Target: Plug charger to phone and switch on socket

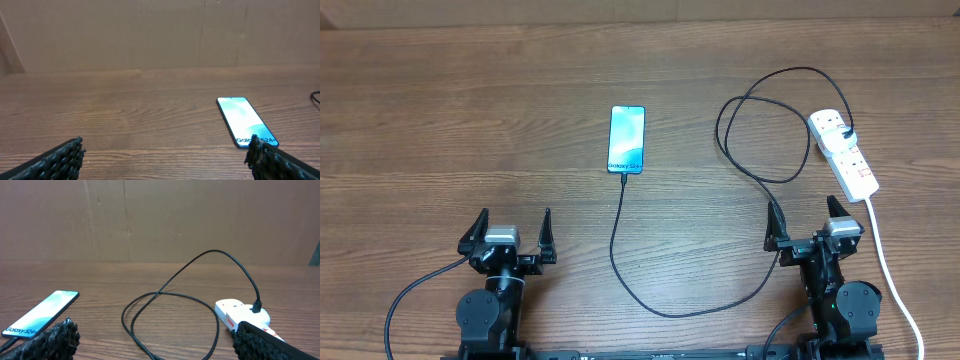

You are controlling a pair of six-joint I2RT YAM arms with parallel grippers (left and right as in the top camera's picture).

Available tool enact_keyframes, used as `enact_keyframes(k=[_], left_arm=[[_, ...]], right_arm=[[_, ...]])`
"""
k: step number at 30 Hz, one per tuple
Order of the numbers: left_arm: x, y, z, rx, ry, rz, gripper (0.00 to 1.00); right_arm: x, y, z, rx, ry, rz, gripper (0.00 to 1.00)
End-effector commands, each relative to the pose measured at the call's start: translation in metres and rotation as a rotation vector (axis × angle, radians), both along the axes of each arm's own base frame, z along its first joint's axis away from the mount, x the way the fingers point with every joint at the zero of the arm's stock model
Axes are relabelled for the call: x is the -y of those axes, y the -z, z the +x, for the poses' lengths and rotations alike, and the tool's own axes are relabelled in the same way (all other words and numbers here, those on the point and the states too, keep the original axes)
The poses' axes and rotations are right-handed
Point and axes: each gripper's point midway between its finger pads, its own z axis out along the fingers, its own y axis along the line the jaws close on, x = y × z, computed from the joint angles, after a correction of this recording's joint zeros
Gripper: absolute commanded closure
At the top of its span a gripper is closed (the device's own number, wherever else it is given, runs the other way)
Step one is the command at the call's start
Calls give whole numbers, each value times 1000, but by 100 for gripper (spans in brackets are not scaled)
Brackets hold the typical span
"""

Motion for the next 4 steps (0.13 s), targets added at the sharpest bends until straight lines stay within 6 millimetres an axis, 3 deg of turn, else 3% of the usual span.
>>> enact_keyframes(k=[1,4], left_arm=[[-3,0,0,8,-11,23,0],[-3,0,0,8,-11,23,0]], right_arm=[[1,1,0,5,6,-1,0],[1,1,0,5,6,-1,0]])
